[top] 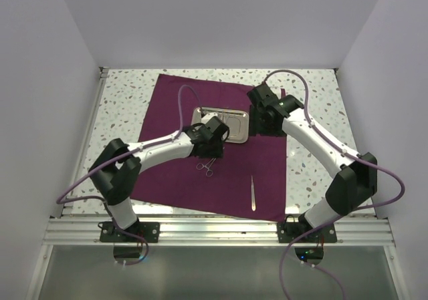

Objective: Open and lay out the surgical kit
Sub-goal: Adjust the medical item in the surgical kit.

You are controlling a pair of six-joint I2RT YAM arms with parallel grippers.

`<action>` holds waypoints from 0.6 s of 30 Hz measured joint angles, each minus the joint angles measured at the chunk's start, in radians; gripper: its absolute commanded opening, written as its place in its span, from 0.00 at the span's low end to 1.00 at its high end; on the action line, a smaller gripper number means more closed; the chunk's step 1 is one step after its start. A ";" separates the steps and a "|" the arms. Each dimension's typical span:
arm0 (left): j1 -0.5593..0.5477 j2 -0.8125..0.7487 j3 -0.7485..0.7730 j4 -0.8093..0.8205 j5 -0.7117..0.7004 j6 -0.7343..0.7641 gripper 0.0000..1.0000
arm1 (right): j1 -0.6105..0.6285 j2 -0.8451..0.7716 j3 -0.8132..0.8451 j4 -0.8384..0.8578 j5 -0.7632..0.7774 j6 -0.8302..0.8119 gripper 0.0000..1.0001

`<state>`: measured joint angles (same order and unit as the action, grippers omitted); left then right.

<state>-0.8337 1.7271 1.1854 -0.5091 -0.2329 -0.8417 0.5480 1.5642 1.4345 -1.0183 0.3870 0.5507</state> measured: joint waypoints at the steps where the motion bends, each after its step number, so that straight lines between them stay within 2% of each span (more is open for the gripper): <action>1: 0.000 0.018 0.009 0.001 -0.009 0.009 0.49 | -0.004 0.000 0.006 0.000 0.002 -0.004 0.75; 8: 0.002 0.088 0.022 0.024 -0.035 0.051 0.47 | -0.032 0.000 0.024 -0.001 0.016 -0.027 0.76; 18: 0.004 0.135 0.010 0.040 0.021 0.049 0.44 | -0.064 -0.012 0.024 -0.007 0.017 -0.041 0.75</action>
<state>-0.8295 1.8618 1.1954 -0.4686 -0.2123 -0.7929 0.4835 1.5524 1.4586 -1.0252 0.4038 0.5095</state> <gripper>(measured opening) 0.449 0.756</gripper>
